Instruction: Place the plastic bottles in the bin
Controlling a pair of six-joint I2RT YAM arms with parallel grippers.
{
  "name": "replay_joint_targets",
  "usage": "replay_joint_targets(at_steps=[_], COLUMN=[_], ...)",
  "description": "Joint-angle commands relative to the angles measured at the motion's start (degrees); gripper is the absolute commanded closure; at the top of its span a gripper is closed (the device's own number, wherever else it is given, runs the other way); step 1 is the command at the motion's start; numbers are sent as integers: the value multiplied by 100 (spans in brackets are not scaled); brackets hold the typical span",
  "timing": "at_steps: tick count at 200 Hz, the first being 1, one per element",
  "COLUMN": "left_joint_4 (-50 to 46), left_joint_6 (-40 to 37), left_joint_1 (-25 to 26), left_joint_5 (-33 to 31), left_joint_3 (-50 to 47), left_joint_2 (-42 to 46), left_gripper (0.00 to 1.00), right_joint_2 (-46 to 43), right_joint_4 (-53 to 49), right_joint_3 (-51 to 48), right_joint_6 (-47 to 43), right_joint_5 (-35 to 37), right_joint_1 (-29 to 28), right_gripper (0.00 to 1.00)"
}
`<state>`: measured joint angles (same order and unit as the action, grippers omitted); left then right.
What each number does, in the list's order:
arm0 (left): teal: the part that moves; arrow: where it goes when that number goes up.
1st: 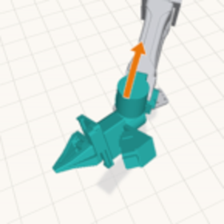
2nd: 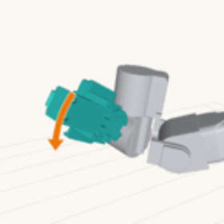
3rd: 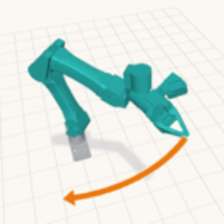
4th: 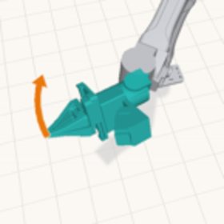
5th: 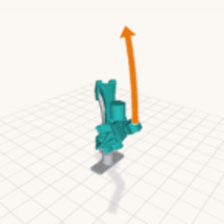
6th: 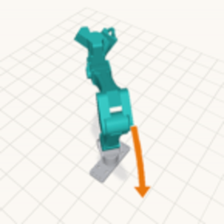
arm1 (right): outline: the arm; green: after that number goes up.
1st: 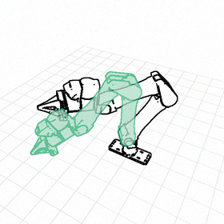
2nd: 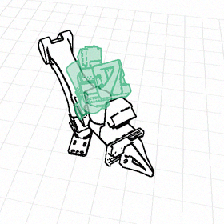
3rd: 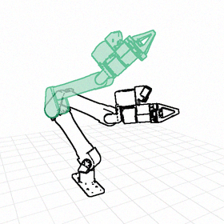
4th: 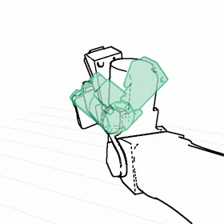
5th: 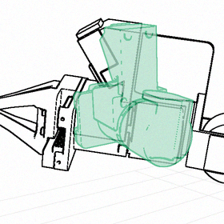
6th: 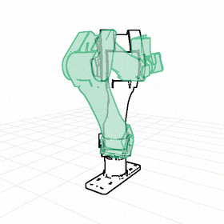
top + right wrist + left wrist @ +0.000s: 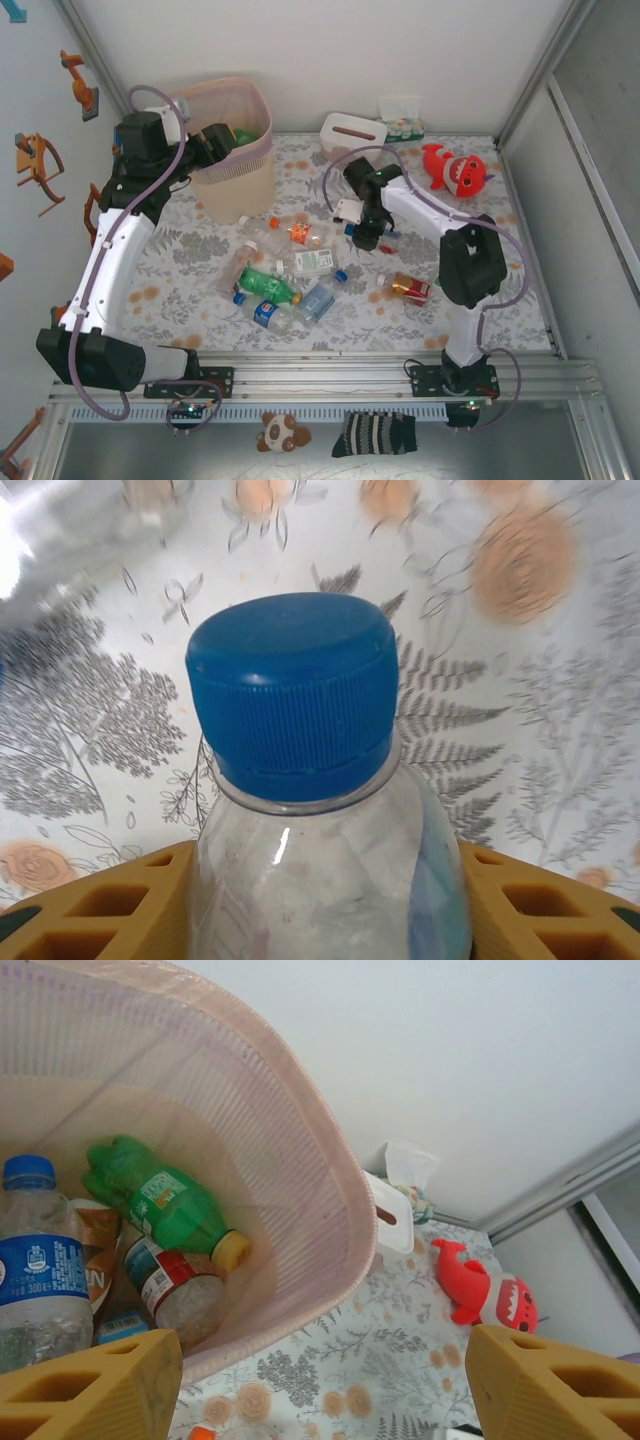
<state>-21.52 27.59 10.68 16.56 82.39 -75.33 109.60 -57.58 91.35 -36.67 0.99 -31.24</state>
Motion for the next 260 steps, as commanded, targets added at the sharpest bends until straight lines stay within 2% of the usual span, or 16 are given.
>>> replay_joint_targets(at_steps=[1,26,71,121,152,187,219,260], left_joint_4=[541,1215,2243,3737,3818,3794,3901,3661], left_joint_6=[-87,-164,-196,-389,-880,-1235,-1432,-1783], left_joint_1=[-39,-39,-22,216,553,944,1294,1793], left_joint_5=[261,644,1801,2799,3275,3722,4119,4248], left_joint_3=[-182,-472,-643,-1058,-1018,-822,-746,-597], left_joint_2=[281,458,558,739,741,627,610,577], left_gripper=[25,25,26,26,24,26,26,19], right_joint_2=[-553,-1030,-1972,-2925,-3399,-3764,-4097,-4255], right_joint_4=[164,351,933,1824,2380,2857,3748,4667], right_joint_3=[167,126,-66,-243,-346,-323,-601,-750], right_joint_6=[325,521,888,1527,1876,2253,2813,3365], right_joint_5=[-497,-972,-2024,-3257,-3937,-4371,-4872,-5313], right_joint_1=[22,22,22,22,13,13,13,9], right_gripper=[48,49,49,49,49,49,49,49])
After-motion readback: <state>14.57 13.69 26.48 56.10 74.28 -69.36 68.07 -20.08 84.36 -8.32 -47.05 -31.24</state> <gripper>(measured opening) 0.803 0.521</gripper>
